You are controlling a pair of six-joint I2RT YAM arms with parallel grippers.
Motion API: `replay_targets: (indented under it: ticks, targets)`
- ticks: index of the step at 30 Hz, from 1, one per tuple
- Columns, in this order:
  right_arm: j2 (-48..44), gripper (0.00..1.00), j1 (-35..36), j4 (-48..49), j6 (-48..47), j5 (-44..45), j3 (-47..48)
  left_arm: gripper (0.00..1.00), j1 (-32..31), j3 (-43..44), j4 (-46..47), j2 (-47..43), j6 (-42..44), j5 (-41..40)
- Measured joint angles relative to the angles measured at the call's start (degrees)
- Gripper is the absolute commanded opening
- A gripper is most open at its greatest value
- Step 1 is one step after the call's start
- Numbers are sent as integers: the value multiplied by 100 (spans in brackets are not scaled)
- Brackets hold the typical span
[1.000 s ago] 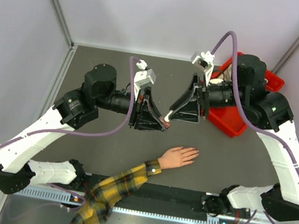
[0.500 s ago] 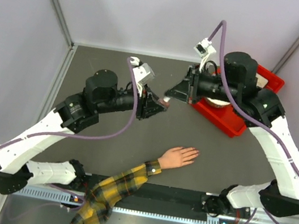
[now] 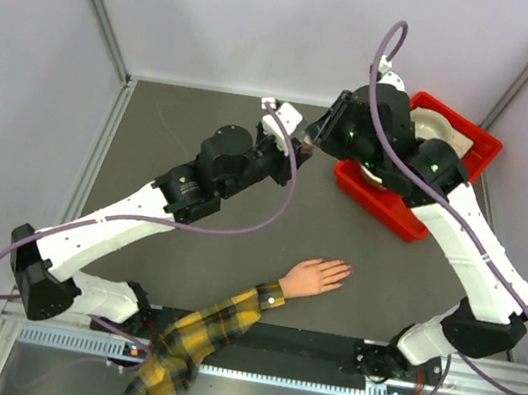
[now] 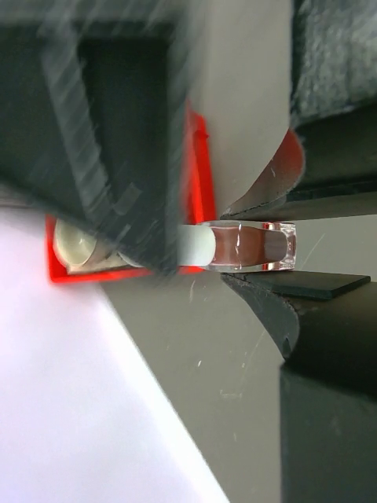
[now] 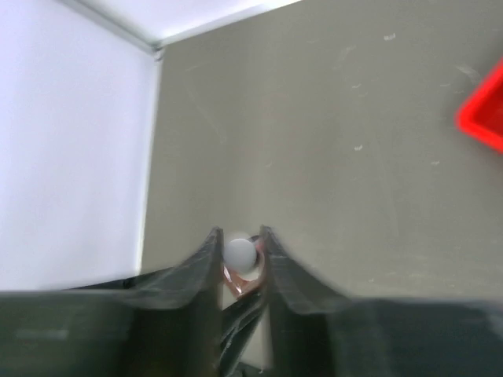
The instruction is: Paint the nails
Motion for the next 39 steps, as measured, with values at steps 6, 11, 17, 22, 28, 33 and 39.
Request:
replay_targets:
  ticks: [6, 11, 17, 22, 28, 33, 39]
  targets:
    - [-822, 71, -404, -9, -957, -1878, -407, 0, 208, -15, -389, -785, -315, 33]
    - [-1803, 79, -1121, 50, -2511, -3659, -931, 0, 232, -24, -1003, -1884, -780, 756]
    - [-1735, 78, -1110, 22, -3560, -5608, -599, 0, 243, 188, -1401, -2037, -1467, 2490]
    - [-1423, 63, -1110, 345, -3609, -6738, -651, 0, 243, 337, -1497, -1517, -1849, 3663]
    - [-1237, 39, -1110, 481, -3467, -7501, -697, 0, 245, 334, -1593, -1213, -2092, 4393]
    - [-1228, 41, -1115, 584, -3397, -7836, -813, 0, 243, 334, -1528, -1209, -2225, 4752]
    - [-1226, 39, -1115, 614, -3329, -8043, -988, 0, 247, 334, -1482, -1172, -2310, 4861]
